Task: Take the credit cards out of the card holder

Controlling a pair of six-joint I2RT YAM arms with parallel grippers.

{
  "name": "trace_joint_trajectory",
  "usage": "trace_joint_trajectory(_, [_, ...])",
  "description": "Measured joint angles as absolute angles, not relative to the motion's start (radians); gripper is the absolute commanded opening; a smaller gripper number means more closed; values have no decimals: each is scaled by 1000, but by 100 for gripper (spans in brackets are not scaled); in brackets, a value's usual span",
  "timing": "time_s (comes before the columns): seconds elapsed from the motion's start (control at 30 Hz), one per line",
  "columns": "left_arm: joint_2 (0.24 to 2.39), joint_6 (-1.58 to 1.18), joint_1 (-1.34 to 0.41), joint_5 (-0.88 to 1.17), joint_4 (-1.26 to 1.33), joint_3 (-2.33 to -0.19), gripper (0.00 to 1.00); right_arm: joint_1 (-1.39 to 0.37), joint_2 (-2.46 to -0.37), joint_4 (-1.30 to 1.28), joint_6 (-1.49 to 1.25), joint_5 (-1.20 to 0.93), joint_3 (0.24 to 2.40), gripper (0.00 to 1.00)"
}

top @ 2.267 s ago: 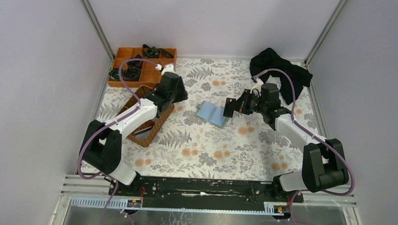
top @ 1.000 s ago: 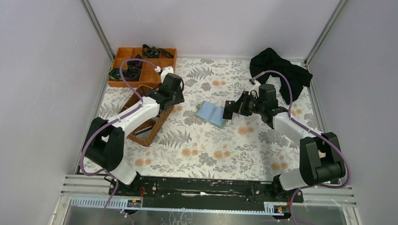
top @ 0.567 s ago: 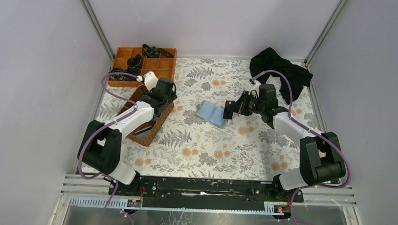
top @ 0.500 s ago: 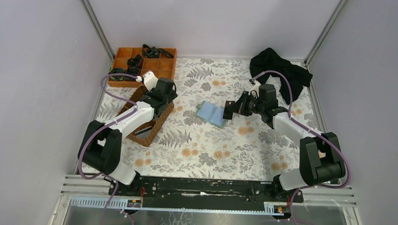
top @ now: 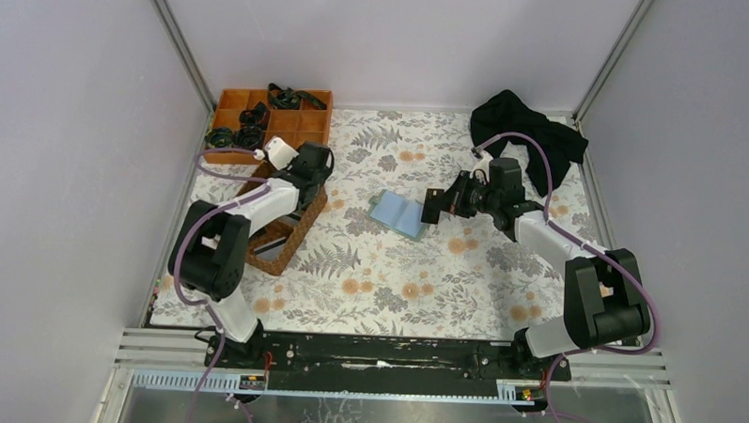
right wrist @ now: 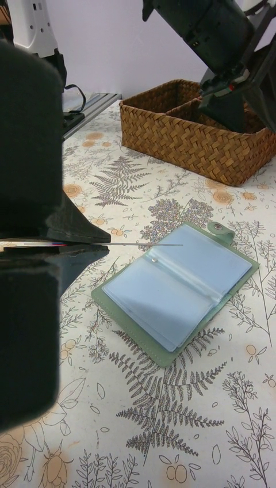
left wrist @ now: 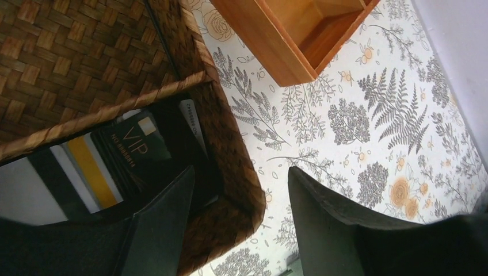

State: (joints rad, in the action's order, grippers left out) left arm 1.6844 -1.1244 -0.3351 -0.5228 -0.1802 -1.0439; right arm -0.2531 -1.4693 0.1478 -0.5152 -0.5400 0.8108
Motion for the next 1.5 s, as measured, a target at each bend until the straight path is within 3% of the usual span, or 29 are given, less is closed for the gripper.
trace_joint_trajectory(0.1, [1740, -1134, -325, -518, -180, -1084, 60, -252, -1469, 148, -516, -541, 811, 0])
trace_joint_trajectory(0.2, [1788, -1134, -319, -505, -179, -1118, 46, -252, -1469, 148, -516, -542, 811, 0])
trace_joint_trajectory(0.33, [1837, -1119, -319, -473, -184, -1147, 37, -252, -1469, 148, -516, -543, 811, 0])
trace_joint_trajectory(0.7, [1752, -1120, -360, -347, -170, -1052, 33, -252, -1472, 148, -516, -545, 817, 0])
trace_joint_trajectory(1.03, [1676, -1128, -521, -293, -161, -990, 67, -252, -1475, 148, -516, -573, 817, 0])
trace_joint_trajectory(1.33, [1656, -1055, -549, -301, -168, -1033, 96, -252, -1476, 147, -517, -596, 837, 0])
trace_joint_trajectory(1.5, [1547, -1004, -549, -348, -185, -1043, 98, -263, -1485, 135, -517, -599, 890, 0])
